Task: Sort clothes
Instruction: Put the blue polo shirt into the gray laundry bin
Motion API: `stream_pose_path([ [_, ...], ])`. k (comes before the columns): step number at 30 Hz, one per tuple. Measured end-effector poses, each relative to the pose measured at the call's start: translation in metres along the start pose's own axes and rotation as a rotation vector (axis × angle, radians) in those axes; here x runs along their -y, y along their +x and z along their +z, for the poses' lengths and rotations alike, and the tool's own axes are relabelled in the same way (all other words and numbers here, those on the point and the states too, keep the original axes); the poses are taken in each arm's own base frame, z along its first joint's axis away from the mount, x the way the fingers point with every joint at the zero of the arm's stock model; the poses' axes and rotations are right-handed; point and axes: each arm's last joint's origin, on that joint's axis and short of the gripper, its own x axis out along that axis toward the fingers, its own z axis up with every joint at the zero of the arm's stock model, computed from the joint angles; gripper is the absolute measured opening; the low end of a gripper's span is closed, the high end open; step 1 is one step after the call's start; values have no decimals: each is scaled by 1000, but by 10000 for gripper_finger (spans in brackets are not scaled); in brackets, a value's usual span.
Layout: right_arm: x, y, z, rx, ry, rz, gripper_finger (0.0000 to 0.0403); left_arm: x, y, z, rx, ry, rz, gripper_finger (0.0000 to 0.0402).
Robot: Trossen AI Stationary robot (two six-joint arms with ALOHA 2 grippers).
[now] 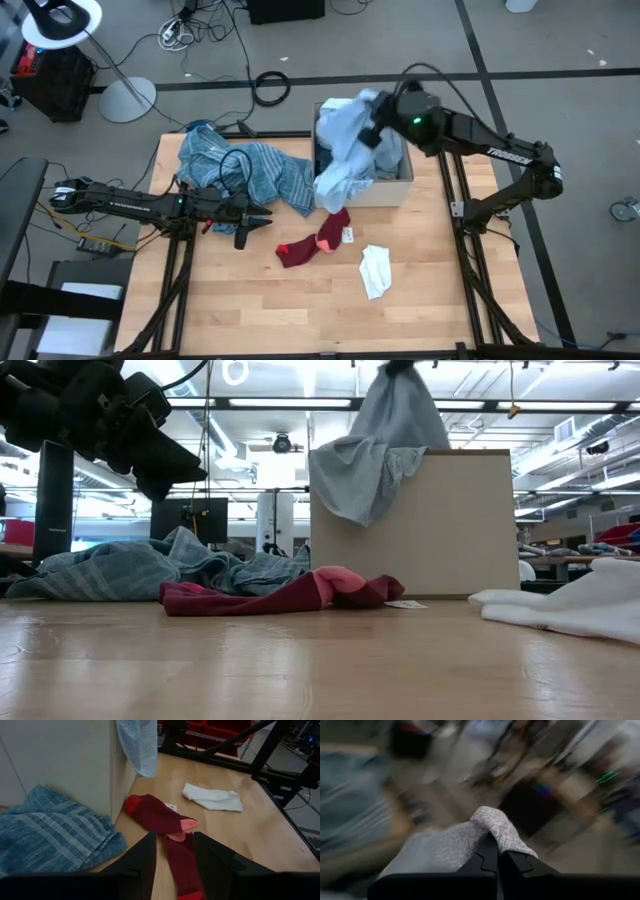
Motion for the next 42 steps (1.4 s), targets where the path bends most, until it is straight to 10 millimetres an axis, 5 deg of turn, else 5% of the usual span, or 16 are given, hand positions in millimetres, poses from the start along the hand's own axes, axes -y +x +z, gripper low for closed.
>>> stream_pose_path([
  [6,-22,25,-33,-283,119,268,0,0,0,1,6,1,-1,135],
  [13,-55,83,-62,-497,132,315,23,0,0,1,6,-1,-1,135],
  [21,-61,153,-113,-751,333,399,108,0,0,0,0,-4,0,135],
  [29,-91,199,-160,-910,302,390,191,0,0,0,0,0,0,135],
  [36,-108,216,-181,-953,292,385,213,0,0,0,0,1,0,135],
  [42,-87,193,-157,-900,301,408,201,0,0,0,-2,2,1,135],
])
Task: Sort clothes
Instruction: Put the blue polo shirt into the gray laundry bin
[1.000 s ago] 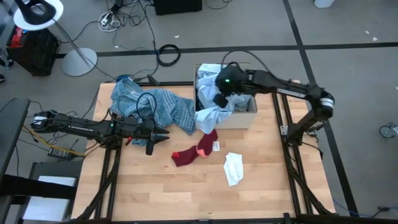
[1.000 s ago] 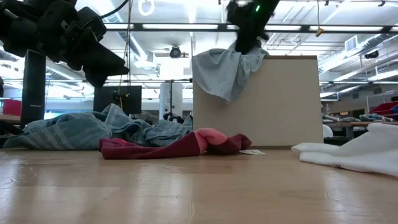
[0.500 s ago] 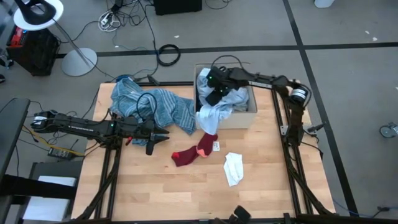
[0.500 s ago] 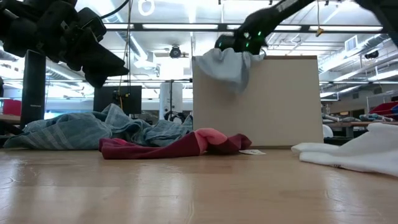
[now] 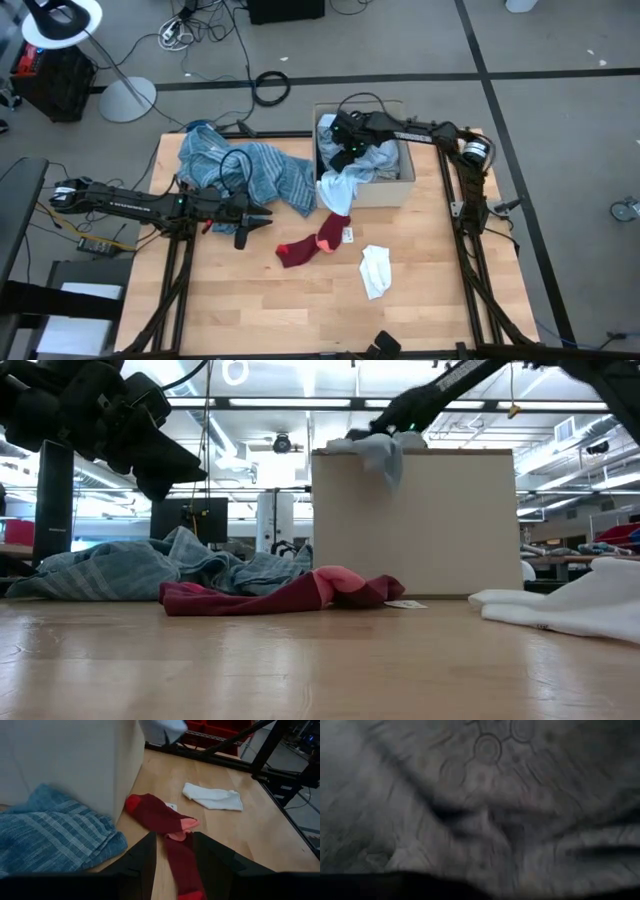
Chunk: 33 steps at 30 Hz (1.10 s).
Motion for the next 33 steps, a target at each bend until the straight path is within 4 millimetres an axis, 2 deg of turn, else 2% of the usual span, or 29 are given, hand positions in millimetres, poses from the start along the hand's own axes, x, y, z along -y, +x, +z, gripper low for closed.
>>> stream_pose_path([
  [5,7,-77,-7,152,10,36,196,0,0,0,2,0,0,135],
  [10,15,-138,-23,284,77,70,195,0,0,0,3,0,-1,135],
  [13,17,-162,-34,318,169,118,193,0,0,1,11,0,-3,135],
  [16,12,-174,-46,288,190,178,188,0,0,1,9,0,-2,135],
  [20,0,-177,-55,226,196,225,179,0,0,1,9,0,-2,135],
  [24,-15,-162,-56,131,190,232,169,0,0,1,10,-1,-2,135],
  [27,-25,-142,-53,49,169,214,164,0,0,1,10,-5,-3,135],
  [33,-34,-83,-40,-109,156,140,160,0,0,1,8,-23,-2,135],
])
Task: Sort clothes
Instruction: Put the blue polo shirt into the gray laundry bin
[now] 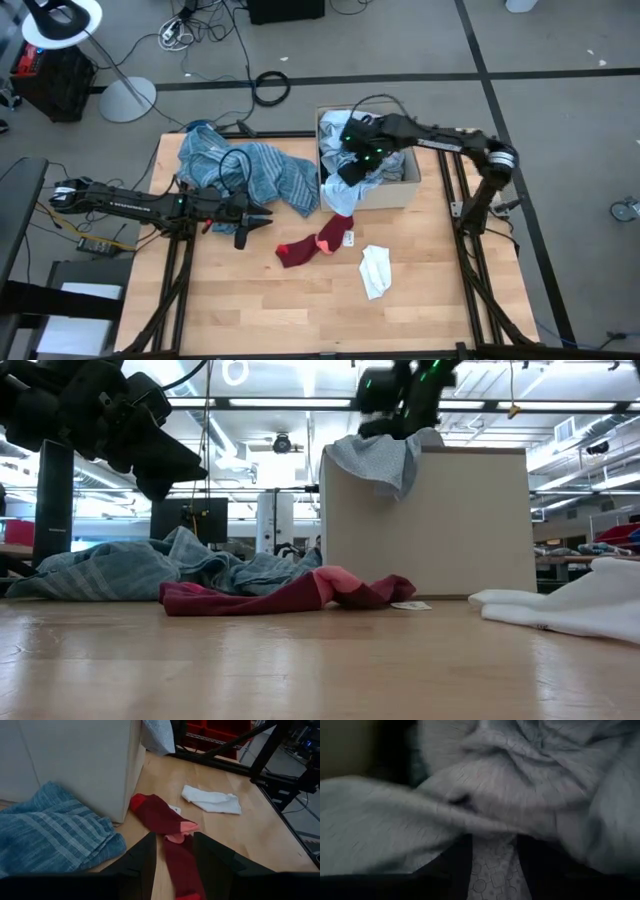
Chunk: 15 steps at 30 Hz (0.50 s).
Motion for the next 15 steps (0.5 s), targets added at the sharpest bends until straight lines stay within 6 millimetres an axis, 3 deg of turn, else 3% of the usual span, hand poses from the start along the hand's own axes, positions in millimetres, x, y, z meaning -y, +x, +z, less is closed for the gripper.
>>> stream_pose_path([
  [6,7,66,15,-106,-13,-186,158,0,0,-1,-6,-3,1,135],
  [10,8,93,16,-161,-48,-251,158,0,0,-1,-6,-3,1,135],
  [15,9,93,16,-164,-67,-253,157,0,0,-1,-9,-3,2,135],
])
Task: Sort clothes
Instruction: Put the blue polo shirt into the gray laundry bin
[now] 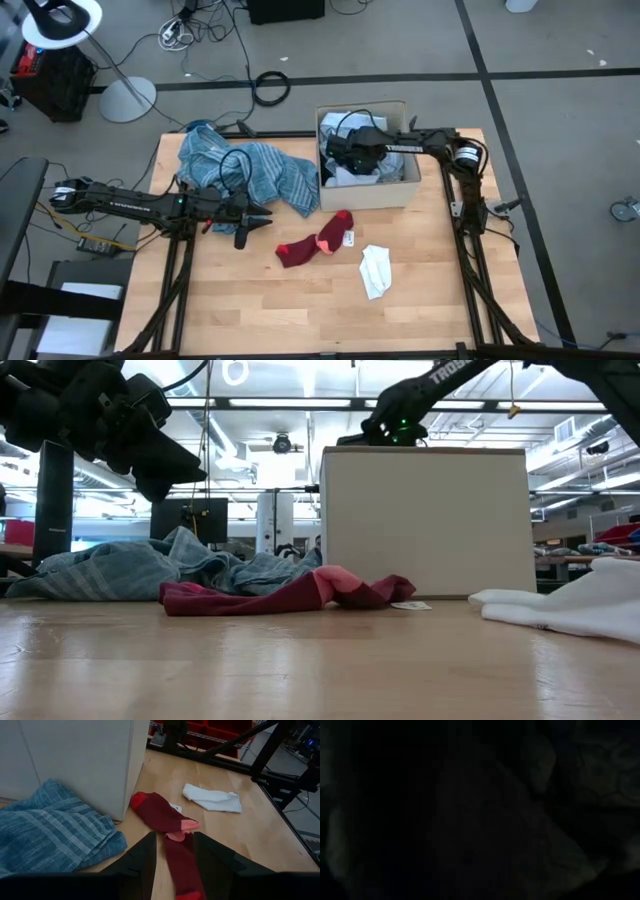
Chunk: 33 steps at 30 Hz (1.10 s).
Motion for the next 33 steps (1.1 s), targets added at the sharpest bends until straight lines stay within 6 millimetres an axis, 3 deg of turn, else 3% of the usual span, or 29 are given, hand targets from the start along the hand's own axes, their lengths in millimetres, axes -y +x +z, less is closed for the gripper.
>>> stream_pose_path([
  [3,4,-16,-3,47,6,19,157,0,0,0,-2,0,0,135],
  [12,27,-100,-30,305,43,78,153,0,0,0,4,1,-1,135],
  [19,49,-147,-58,511,122,-80,153,0,0,1,6,1,-2,135],
  [25,60,-160,-63,648,163,-387,153,0,0,1,8,0,-2,135],
  [33,72,-140,-52,517,92,-542,151,0,0,0,3,-7,-1,135],
])
